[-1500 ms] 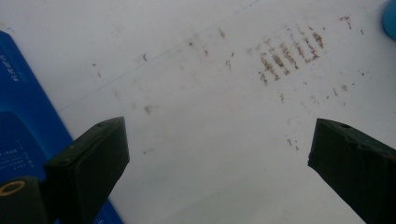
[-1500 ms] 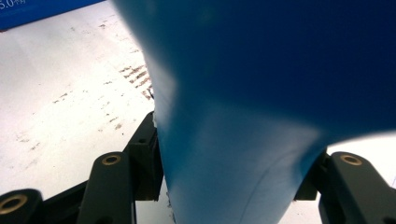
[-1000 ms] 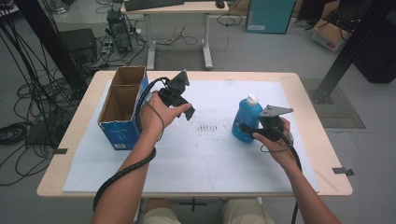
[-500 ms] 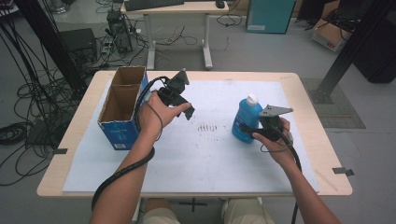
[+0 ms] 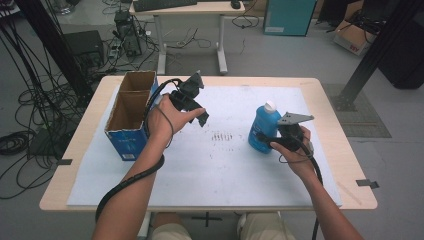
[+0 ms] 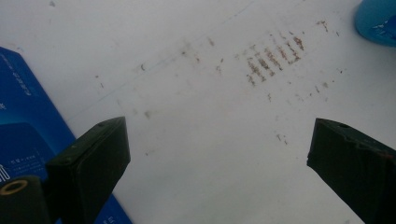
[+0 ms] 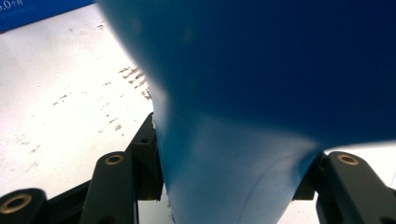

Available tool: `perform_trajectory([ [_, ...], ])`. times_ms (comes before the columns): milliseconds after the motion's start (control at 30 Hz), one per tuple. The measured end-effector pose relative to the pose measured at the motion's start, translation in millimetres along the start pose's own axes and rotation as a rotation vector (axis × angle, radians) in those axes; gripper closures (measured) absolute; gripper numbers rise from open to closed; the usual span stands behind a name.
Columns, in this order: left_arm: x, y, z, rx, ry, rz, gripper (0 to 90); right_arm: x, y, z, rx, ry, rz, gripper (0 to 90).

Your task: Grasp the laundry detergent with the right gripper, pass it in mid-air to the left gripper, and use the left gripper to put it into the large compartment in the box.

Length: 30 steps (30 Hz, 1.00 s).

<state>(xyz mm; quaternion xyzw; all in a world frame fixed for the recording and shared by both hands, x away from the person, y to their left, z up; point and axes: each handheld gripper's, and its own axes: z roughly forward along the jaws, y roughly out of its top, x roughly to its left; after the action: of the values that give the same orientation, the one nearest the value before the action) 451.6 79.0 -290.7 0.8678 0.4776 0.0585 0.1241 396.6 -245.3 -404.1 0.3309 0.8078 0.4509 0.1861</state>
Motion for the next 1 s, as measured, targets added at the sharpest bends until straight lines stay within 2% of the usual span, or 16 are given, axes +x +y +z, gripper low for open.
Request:
perform_trajectory([
  [433,4.8,-7.9,-12.2,-0.002,0.009,0.024,6.0,-1.1,1.2,0.3,0.005,0.005,0.002,44.2],
  [1000,0.0,-9.9,-19.1,-0.011,-0.002,0.052,5.9,-0.7,1.8,0.2,0.011,0.003,0.002,44.3],
])
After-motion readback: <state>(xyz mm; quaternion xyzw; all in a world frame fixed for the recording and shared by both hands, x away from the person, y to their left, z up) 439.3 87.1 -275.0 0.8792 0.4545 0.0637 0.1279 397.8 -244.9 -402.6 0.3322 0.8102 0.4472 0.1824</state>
